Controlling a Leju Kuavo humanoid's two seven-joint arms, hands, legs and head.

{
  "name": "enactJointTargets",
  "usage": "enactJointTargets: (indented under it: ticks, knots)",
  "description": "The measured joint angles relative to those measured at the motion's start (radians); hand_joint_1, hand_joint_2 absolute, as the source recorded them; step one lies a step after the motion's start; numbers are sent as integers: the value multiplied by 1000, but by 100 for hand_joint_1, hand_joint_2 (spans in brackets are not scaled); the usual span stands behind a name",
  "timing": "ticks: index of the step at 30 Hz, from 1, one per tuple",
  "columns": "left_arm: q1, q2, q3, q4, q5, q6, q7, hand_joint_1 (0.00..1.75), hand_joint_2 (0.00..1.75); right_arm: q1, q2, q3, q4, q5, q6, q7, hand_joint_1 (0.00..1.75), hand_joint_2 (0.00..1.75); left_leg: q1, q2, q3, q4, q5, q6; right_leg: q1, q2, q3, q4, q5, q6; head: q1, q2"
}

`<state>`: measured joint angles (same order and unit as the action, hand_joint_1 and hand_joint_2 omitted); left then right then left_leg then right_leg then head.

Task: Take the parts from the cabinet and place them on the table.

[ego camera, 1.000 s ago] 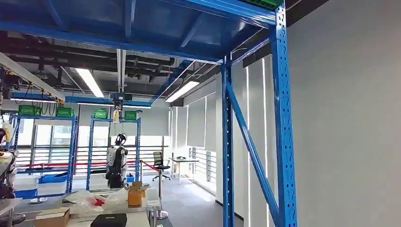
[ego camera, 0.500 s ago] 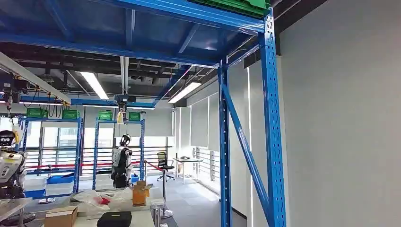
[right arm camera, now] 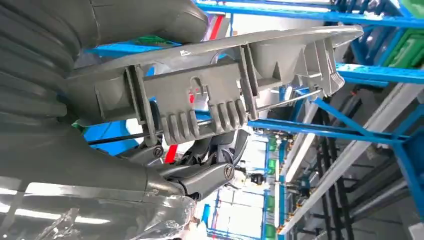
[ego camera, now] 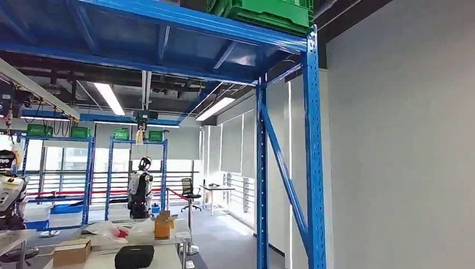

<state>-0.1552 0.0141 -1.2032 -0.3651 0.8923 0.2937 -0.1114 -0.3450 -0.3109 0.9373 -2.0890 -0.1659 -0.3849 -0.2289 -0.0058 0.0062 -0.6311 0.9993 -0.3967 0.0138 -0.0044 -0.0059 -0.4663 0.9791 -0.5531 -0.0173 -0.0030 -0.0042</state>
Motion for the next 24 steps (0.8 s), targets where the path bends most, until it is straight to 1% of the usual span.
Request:
enactJointTargets:
  ticks: [1, 2, 3, 4, 5, 6, 7, 8, 9, 10, 11, 12, 13, 14, 15, 16, 17, 18, 19, 20, 21, 22, 23, 24]
  knots:
    - [0, 0, -1, 0, 0, 0, 0, 0, 175, 0, 0, 0, 0, 0, 0, 0, 175, 175, 3, 0, -3, -1, 7, -6, 3, 2, -6, -1, 3, -4, -3, 0]
    - [0, 0, -2, 0, 0, 0, 0, 0, 175, 1, 0, 0, 0, 0, 0, 0, 175, 175, 5, 1, -3, -3, 15, -13, 6, 2, -11, 2, 9, -13, -1, 0]
    - [1, 1, -3, 0, 0, -1, 0, 0, 175, 1, 0, 0, 0, 0, 0, 0, 175, 175, 3, -1, -7, -5, 25, -19, 1, -1, -19, -4, 23, -22, -2, 0]
    - [1, 1, -4, 0, 0, 0, 0, 0, 175, -1, 0, 0, 0, 0, 0, 0, 175, 175, 7, -3, -17, 8, -8, -25, -3, -5, -27, -5, 36, -30, 0, 0]
    - [3, 1, -4, 0, 0, 0, 0, 0, 175, -1, 0, 0, 1, 0, 0, 0, 175, 175, 8, -4, -30, 51, -73, -32, -4, -5, -42, -5, 47, -35, 5, 0]
    - [3, 1, -5, 0, 0, 0, 0, 0, 175, 0, 1, 0, 1, 0, 0, 0, 175, 175, 11, -4, -46, 117, -136, -38, -4, -5, -56, -5, 57, -37, 8, 0]
    - [3, 1, -5, 0, 0, 0, 0, 0, 175, 0, 0, 0, 1, 0, 0, 0, 175, 175, 14, -4, -60, 192, -188, -43, -3, -5, -69, -4, 68, -38, 8, 0]
    - [3, 1, -5, 0, 0, 0, 0, 0, 175, 1, 0, 0, 2, 0, 0, 0, 175, 175, 14, -4, -71, 266, -219, -46, -2, -5, -86, -1, 80, -38, 10, 0]
    - [3, 1, -5, 0, 0, 0, 0, 0, 175, 1, 0, 1, 3, 0, 0, 0, 175, 175, 14, -4, -67, 304, -216, -47, -2, -5, -104, 3, 91, -37, 10, 0]
    - [3, 1, -5, 0, 0, 0, 0, 0, 175, 1, 0, 1, 3, 0, 0, 0, 175, 175, 14, -4, -42, 299, -186, -46, -2, -5, -122, 8, 101, -35, 12, 0]
    - [3, 1, -5, 0, 0, 0, 0, 0, 175, 2, 0, 1, 3, 0, 0, 0, 175, 175, 14, -4, 1, 254, -147, -43, -2, -5, -138, 13, 109, -33, 14, 0]
    - [3, 1, -5, 0, 0, 0, 0, 0, 175, 2, 0, 1, 4, 0, 0, 0, 175, 175, 14, -4, 59, 182, -118, -39, -2, -5, -151, 18, 116, -31, 15, 0]
    - [2, 1, -5, 0, 0, 0, 0, 0, 175, 2, 0, 1, 3, 0, 0, 0, 175, 175, 12, -5, 126, 94, -114, -32, -2, -4, -161, 23, 124, -28, 16, 0]
    - [-1, 2, -5, 0, 0, 0, 0, 0, 175, 3, 1, 0, 3, 0, 0, 0, 175, 175, 8, -6, 183, 6, -150, -25, 2, -3, -168, 29, 130, -22, 17, 0]
    - [-3, 2, -5, 0, 0, 1, 0, 0, 175, 2, 1, 0, 3, 0, 0, 0, 175, 175, 7, -6, 196, -33, -163, -18, 2, -5, -172, 31, 137, -15, 15, 0]
    - [-3, 1, -5, 0, 0, 2, 0, 0, 175, 2, 1, 0, 3, 0, -2, 0, 175, 175, 3, -6, 183, -31, -160, -13, 0, -6, -172, 29, 146, -8, 13, 0]
    - [-1, 1, -5, 0, 0, 2, 0, 0, 175, 2, 1, 0, 3, 1, -5, 0, 175, 175, -1, -6, 179, -29, -156, -6, -3, -6, -172, 23, 154, -2, 14, 0]
    - [2, 1, -5, 0, 1, 3, 0, 0, 175, 2, 1, 0, 3, 2, -7, 0, 175, 175, 0, -5, 174, -36, -144, 4, -2, -6, -172, 19, 163, 6, 13, 0]
    - [1, 1, -5, 0, 2, 3, 0, 0, 175, 3, 0, 0, 3, 5, -7, 0, 175, 175, 8, 1, 168, -42, -129, 11, -6, -2, -179, 28, 151, 10, 16, 0]
    - [0, 1, -5, 0, 6, 5, 0, 0, 175, 3, 0, 0, 3, 5, -8, 0, 175, 175, 7, 2, 156, -42, -118, 18, -5, -1, -191, 57, 97, 13, 10, 0]
    - [-1, 0, -5, 0, 8, 5, 0, 0, 175, 3, 0, 0, 4, 6, -8, 0, 175, 175, 8, 2, 143, -42, -108, 22, -7, -1, -210, 127, 26, 17, 9, 0]
    - [0, 0, -5, 0, 9, 5, 0, 0, 175, 5, 0, 0, 4, 7, -8, 2, 175, 175, 7, 2, 131, -42, -98, 23, -8, -1, -228, 202, -29, 20, 6, 0]
    - [1, 0, -5, 0, 10, 5, 0, 0, 175, 6, 0, 0, 4, 8, -9, 2, 175, 175, 7, 3, 118, -41, -88, 23, -8, -1, -243, 278, -66, 23, 5, 0]
    - [2, 0, -5, 0, 11, 6, 0, 0, 175, 8, 0, 0, 4, 8, -9, 2, 175, 175, 6, 4, 105, -39, -79, 22, -8, -1, -246, 325, -70, 26, 3, 0]
